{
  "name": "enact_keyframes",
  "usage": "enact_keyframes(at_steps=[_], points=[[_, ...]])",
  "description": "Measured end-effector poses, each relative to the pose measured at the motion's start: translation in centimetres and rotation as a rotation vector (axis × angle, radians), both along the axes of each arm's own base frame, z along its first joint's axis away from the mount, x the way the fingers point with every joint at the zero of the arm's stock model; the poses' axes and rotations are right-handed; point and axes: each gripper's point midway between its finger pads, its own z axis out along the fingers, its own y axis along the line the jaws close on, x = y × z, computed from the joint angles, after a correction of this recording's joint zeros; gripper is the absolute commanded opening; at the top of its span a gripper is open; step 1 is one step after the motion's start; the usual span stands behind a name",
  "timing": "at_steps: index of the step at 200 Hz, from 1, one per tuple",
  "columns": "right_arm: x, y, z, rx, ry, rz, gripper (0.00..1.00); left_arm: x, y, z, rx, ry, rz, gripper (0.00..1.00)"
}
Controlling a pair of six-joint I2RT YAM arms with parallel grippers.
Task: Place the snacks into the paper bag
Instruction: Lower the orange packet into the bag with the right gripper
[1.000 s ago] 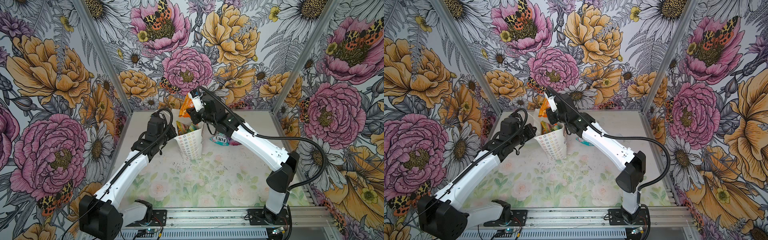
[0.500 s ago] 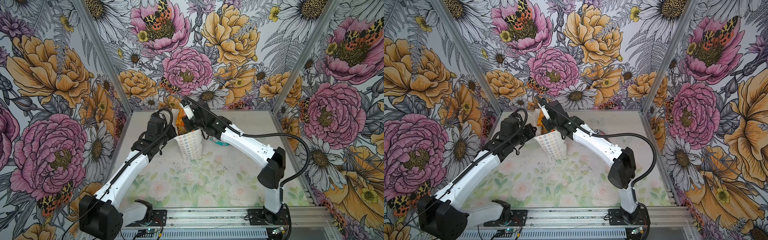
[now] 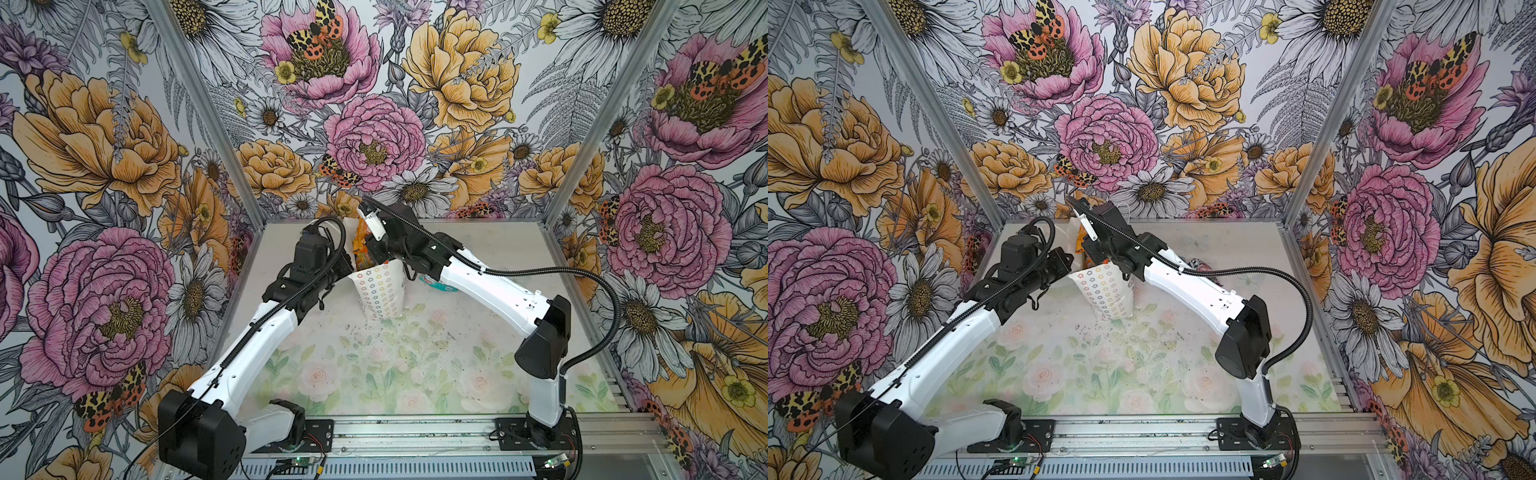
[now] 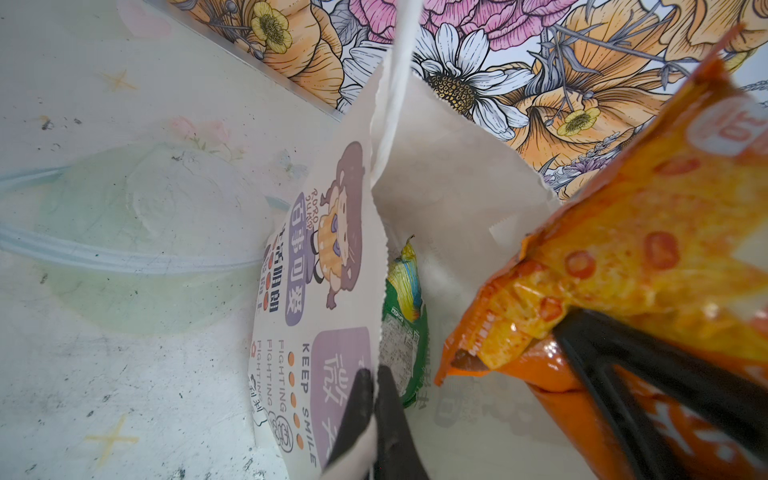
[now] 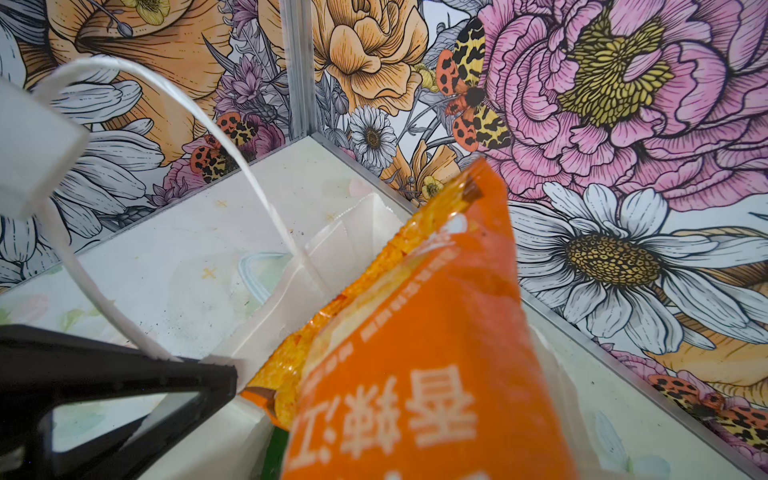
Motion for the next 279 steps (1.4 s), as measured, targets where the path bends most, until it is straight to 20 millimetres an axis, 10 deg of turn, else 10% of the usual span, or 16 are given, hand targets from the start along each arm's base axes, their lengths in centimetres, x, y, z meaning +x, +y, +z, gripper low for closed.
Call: enact_keyframes(at_steps=[279], points=[[2.7, -0.1, -1.5, -0.077, -0.045, -0.097, 0.15, 0.1, 0.3, 0.0, 0.000, 0.001, 0.007, 0.00]])
